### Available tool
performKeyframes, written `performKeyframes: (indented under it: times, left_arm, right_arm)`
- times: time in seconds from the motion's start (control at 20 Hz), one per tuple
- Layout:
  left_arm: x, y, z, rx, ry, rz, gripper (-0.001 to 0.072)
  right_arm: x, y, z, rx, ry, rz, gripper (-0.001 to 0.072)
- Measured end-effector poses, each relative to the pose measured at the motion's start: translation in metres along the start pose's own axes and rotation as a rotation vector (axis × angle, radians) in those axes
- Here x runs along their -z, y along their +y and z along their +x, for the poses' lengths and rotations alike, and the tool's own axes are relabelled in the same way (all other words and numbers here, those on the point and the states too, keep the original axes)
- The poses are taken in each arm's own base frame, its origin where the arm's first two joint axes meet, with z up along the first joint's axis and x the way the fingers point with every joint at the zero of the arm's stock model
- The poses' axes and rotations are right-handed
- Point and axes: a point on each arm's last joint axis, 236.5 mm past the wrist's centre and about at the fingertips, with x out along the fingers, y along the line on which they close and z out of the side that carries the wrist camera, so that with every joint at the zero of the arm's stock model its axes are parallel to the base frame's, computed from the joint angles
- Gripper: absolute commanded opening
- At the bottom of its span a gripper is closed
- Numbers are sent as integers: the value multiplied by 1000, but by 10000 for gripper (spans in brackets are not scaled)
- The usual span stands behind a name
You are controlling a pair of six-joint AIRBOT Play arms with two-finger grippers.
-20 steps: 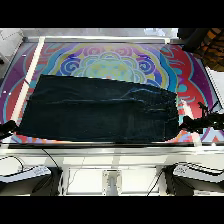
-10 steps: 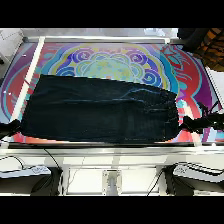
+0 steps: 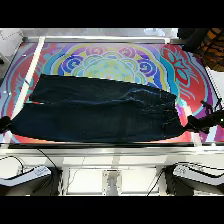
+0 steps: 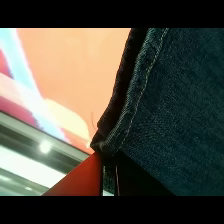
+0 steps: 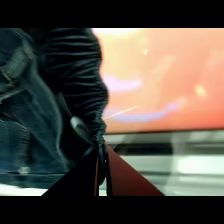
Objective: Fold the clothes and pants, and hang the long-sleeved shirts on hangers.
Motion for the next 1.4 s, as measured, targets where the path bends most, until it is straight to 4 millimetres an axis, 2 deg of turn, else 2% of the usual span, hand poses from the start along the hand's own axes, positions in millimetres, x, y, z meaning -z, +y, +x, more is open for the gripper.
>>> performKeyframes:
  times: [0.15, 0.35, 0.55, 0.75, 0.9, 1.05, 1.25, 1.4]
  left_arm:
    - [-6, -2, -38, -29, -52, 6, 28]
    - [-8, -12, -75, -42, -87, 38, 27]
    - [-10, -28, -102, -33, -87, 83, 27]
    - [-12, -46, -116, 6, -55, 130, 27]
    - [-24, -71, -108, 87, -22, 167, 27]
    - [-46, -105, -82, 151, 9, 203, 27]
    - [-92, -176, -39, 202, -39, 275, 27]
    - [-135, -239, -21, 237, -151, 312, 27]
  right_arm:
    - [5, -20, -26, 94, -51, 28, 16]
    - [20, -46, -58, 171, -128, 105, 16]
    - [26, -62, -95, 244, -210, 155, 14]
    - [15, -66, -147, 306, -322, 168, 12]
    - [5, -65, -171, 322, -382, 170, 13]
    - [-6, -65, -171, 291, -383, 178, 13]
    - [-25, -69, -154, 226, -359, 211, 14]
    - [-41, -74, -140, 181, -353, 253, 14]
